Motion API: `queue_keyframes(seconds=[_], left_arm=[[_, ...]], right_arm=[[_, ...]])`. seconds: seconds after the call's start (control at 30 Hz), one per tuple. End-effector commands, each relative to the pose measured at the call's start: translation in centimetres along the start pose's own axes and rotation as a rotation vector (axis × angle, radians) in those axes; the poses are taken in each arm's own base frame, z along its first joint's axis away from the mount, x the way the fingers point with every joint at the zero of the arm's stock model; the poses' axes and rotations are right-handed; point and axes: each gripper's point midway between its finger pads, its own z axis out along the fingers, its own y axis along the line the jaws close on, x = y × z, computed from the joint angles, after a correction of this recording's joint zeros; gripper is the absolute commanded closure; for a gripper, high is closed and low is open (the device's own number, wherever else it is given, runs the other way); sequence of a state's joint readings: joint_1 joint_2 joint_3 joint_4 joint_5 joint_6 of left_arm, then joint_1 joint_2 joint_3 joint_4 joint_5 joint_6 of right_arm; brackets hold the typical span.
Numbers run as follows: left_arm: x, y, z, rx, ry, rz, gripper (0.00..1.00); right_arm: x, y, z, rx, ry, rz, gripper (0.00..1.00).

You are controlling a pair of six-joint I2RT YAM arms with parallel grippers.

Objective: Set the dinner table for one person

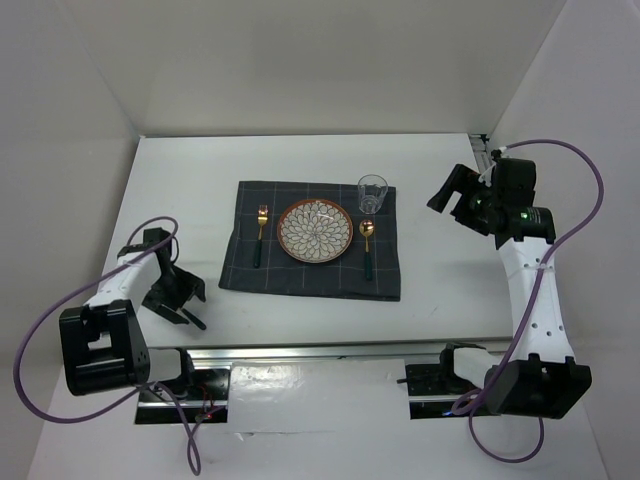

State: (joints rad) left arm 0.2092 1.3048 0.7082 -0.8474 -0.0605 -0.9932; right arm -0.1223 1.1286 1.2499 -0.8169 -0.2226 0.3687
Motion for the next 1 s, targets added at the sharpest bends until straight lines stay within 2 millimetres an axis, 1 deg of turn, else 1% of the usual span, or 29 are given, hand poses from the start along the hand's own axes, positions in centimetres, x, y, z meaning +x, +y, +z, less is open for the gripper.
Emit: queue_keyframes(seconds=[0.0, 0.03, 0.07, 0.13, 0.17, 0.23, 0.27, 0.3, 0.33, 0.4, 0.43, 0.5, 0.57, 0.6, 0.63, 0.7, 0.73, 0.77, 0.83, 0.87, 0.9, 0.93, 0.97], left_arm=[[-0.3, 0.3, 0.2, -0.006, -0.011, 0.0, 0.21], [-0.6, 0.2, 0.2, -0.003, -0.029, -0.001, 0.23], [-0.4, 0.7, 0.7, -0.025, -0.012, -0.009, 0.24], [-0.7, 0.3, 1.1, -0.014, -0.004, -0.021, 0.25], [-0.9, 0.4, 1.3, -0.017, -0.003, -0.02, 0.29], [-0.6, 1.0, 2.2, -0.042, 0.018, -0.032, 0.32], [-0.6, 0.8, 2.4, -0.034, 0.023, -0.022, 0.33], [-0.4, 1.0, 2.7, -0.042, 0.03, -0.022, 0.36], [-0.3, 1.1, 2.9, -0.053, 0.039, -0.021, 0.44], [-0.4, 0.8, 2.9, -0.036, 0.039, -0.013, 0.53], [-0.7, 0.2, 2.7, -0.01, 0.035, 0.018, 0.65], [-1.4, -0.8, 2.0, 0.016, 0.001, 0.048, 0.77], [-2.1, -2.0, 0.4, 0.039, -0.052, 0.114, 0.9], [-2.5, -2.4, -0.5, 0.045, -0.081, 0.126, 1.0], [-3.2, -3.8, -2.0, 0.073, -0.136, 0.175, 1.0], [-3.5, -5.1, -4.1, 0.101, -0.186, 0.235, 1.0], [-4.2, -7.1, -6.5, 0.168, -0.25, 0.278, 1.0], [-3.2, -8.6, -7.7, 0.205, -0.272, 0.402, 1.0], [-1.7, -10.9, -10.3, 0.28, -0.302, 0.517, 1.0], [0.2, -13.1, -12.3, 0.351, -0.317, 0.62, 1.0], [1.4, -13.9, -13.0, 0.367, -0.313, 0.663, 1.0], [3.0, -14.4, -13.5, 0.378, -0.287, 0.714, 1.0], [5.7, -16.0, -15.3, 0.434, -0.279, 0.8, 1.0]], right_arm=[[-1.2, 0.8, -0.1, -0.03, -0.039, -0.027, 0.05], [-1.2, 0.8, -0.1, -0.03, -0.039, -0.027, 0.05], [-1.2, 0.8, -0.1, -0.03, -0.039, -0.027, 0.05], [-1.2, 0.8, -0.1, -0.03, -0.039, -0.027, 0.05], [-1.2, 0.8, -0.1, -0.03, -0.039, -0.027, 0.05], [-1.2, 0.8, -0.1, -0.03, -0.039, -0.027, 0.05], [-1.2, 0.8, -0.1, -0.03, -0.039, -0.027, 0.05], [-1.5, 1.0, -0.3, -0.033, -0.048, -0.029, 0.05], [-1.5, 1.0, -0.3, -0.033, -0.048, -0.029, 0.05], [-1.5, 1.0, -0.3, -0.033, -0.048, -0.029, 0.05], [-1.5, 1.0, -0.3, -0.033, -0.048, -0.029, 0.05], [-1.6, 1.1, -0.5, -0.033, -0.048, -0.029, 0.05], [-1.6, 1.1, -0.5, -0.033, -0.048, -0.029, 0.05], [-1.6, 1.1, -0.5, -0.033, -0.048, -0.029, 0.05], [-1.6, 1.1, -0.5, -0.033, -0.048, -0.029, 0.05], [-1.9, 1.2, -0.7, -0.037, -0.056, -0.031, 0.05], [-1.9, 1.2, -0.7, -0.037, -0.056, -0.031, 0.05], [-1.9, 1.2, -0.7, -0.037, -0.056, -0.031, 0.05], [-1.9, 1.2, -0.7, -0.037, -0.056, -0.031, 0.05], [-1.9, 1.2, -0.7, -0.037, -0.056, -0.031, 0.05], [-1.7, 0.9, -0.5, -0.022, -0.053, -0.028, 0.05], [-1.7, 0.9, -0.5, -0.022, -0.053, -0.028, 0.05], [-1.8, 0.7, -0.5, -0.013, -0.057, -0.019, 0.05]])
